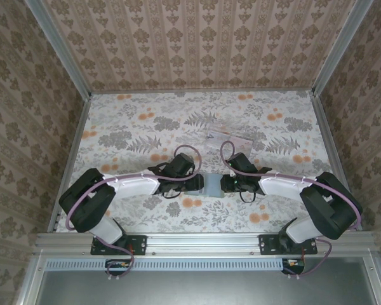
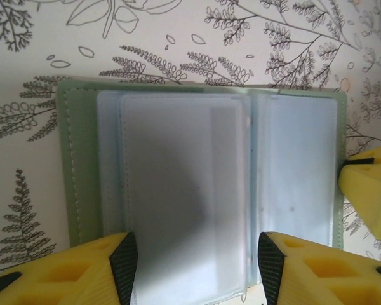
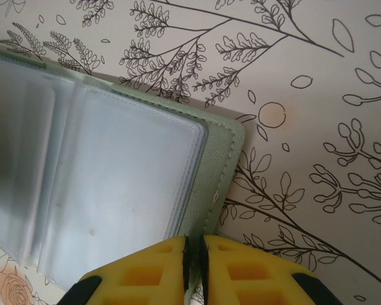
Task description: Take the credit cards out of the card holder
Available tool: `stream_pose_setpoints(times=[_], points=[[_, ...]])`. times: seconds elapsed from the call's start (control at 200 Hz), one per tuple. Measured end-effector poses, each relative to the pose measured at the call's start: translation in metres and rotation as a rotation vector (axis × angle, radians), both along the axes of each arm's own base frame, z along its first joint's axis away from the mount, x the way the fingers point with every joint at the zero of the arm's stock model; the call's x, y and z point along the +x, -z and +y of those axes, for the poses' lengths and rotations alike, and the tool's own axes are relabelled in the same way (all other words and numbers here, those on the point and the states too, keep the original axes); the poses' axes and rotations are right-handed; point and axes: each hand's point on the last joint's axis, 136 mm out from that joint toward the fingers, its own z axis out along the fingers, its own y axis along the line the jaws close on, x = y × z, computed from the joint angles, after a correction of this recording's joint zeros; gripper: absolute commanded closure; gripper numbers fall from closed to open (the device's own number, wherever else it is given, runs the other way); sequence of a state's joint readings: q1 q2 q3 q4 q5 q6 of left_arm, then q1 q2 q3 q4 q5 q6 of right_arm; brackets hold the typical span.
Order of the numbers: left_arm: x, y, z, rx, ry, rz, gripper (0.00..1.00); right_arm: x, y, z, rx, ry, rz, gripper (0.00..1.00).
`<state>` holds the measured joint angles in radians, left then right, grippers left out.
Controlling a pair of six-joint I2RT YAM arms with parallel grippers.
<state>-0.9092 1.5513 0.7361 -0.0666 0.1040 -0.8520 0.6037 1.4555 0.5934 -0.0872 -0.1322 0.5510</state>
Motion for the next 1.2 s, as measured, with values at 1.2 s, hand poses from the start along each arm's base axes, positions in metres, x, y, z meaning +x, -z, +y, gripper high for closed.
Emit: stream_pose_setpoints(times=[1.2], points=[[-0.012, -0.003, -0.028, -0.096, 0.093, 0.036, 0.44, 0.0, 0.001, 0.001, 0.002, -0.001, 0.0, 0.83]])
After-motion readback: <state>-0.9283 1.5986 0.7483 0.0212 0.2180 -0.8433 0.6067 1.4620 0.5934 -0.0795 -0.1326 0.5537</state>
